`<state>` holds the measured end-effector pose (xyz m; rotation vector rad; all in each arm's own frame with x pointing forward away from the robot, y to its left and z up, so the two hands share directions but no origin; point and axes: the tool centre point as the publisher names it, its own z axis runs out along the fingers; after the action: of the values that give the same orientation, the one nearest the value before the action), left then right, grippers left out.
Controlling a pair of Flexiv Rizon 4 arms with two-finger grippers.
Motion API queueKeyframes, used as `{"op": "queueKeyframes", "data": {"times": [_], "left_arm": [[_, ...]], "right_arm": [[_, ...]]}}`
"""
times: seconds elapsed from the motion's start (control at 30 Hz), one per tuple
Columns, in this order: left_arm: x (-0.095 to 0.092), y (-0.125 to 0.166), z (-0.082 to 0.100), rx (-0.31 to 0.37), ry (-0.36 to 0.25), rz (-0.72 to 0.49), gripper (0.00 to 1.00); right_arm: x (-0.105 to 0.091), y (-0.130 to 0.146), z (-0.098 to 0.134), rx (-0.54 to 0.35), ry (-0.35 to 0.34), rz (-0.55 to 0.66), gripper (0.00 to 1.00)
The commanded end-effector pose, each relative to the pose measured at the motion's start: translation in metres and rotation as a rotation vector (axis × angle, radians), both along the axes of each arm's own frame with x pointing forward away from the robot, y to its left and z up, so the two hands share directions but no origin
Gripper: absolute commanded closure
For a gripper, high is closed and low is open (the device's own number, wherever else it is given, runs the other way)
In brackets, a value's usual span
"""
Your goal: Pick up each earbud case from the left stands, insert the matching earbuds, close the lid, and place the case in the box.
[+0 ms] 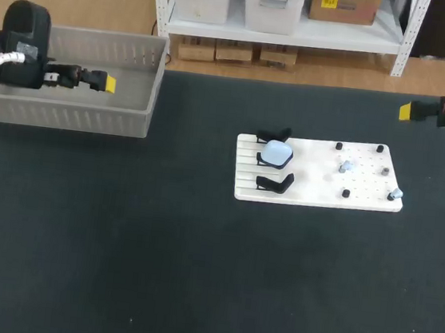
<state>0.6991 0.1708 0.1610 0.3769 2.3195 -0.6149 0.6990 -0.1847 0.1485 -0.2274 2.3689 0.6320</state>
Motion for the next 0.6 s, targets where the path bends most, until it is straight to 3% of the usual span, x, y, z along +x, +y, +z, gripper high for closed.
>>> {"op": "queueKeyframes", "data": {"times": [0.03,0.3,0.6], "left_arm": [[-0.007,0.004,0.0,-0.062,-0.152,-0.173,0.0],[-0.006,-0.005,0.013,-0.057,-0.337,-0.483,0.0],[-0.003,-0.041,0.016,-0.039,-0.403,-0.828,0.0]], "right_arm": [[0.0,0.0,0.0,-0.002,0.001,-0.001,0.0],[0.0,0.0,0.0,-0.002,0.001,-0.001,0.0],[0.0,0.0,0.0,-0.002,0.001,-0.001,0.0]]}}
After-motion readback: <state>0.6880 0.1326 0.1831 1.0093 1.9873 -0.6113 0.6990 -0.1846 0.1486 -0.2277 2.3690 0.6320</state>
